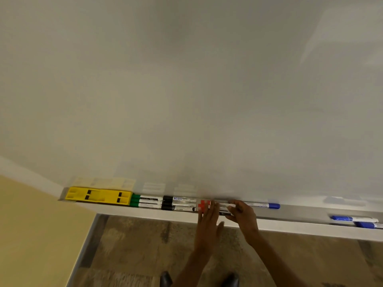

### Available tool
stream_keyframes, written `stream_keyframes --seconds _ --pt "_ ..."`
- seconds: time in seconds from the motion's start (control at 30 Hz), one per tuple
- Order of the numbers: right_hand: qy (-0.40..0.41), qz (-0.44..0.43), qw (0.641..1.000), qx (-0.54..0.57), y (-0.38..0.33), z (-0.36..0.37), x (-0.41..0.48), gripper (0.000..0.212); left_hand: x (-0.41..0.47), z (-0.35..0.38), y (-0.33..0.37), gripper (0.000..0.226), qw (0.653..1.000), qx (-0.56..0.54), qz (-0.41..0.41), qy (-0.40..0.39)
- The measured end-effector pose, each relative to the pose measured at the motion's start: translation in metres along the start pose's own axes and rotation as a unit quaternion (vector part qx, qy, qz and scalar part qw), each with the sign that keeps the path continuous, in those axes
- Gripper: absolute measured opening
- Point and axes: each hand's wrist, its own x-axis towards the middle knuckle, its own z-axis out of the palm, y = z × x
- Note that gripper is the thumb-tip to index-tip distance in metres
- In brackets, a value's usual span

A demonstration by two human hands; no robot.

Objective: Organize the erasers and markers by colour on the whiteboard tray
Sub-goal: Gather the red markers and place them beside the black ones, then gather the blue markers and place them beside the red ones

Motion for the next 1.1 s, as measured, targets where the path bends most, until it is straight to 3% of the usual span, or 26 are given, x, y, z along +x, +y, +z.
stream_keyframes --seconds 0.13,0.33,0.43,0.53,0.63,0.77,0.97,1.1 --pt "0.008 -0.042 0.991 -0.126 0.002 0.007 0.0 0.022 -0.003 -0.004 -0.004 0.066 0.987 0.142 -0.027 -0.072" --pt "0.089 -0.159 0.922 -0.343 0.005 0.007 -0.002 0.009 -0.008 0.0 -0.009 0.07 0.98 0.164 -0.051 -0.098" --pt "0.081 -0.149 0.92 -0.354 0.008 0.016 -0.003 0.011 -0.009 -0.001 -0.01 0.07 0.982 0.148 -0.055 -0.105" --pt "0.081 -0.136 0.927 -0.34 0.007 0.026 -0.004 0.029 -0.01 -0.004 -0.014 0.068 0.984 0.137 -0.051 -0.098" --pt "0.081 -0.147 0.926 -0.339 0.006 0.026 -0.007 0.031 -0.014 -0.004 -0.02 0.07 0.989 0.105 -0.033 -0.1" --pt "0.098 -0.227 0.889 -0.386 0.004 -0.007 -0.008 0.02 -0.015 -0.002 -0.015 0.064 0.997 0.018 -0.034 -0.063" --pt "0.15 -0.237 0.806 -0.522 0.005 -0.085 0.001 0.042 -0.006 0.003 0.021 0.051 0.985 -0.16 -0.025 -0.063" --pt "0.144 -0.23 0.78 -0.564 0.011 -0.114 0.007 0.05 0.006 0.006 0.048 0.048 0.973 -0.212 -0.015 -0.09"
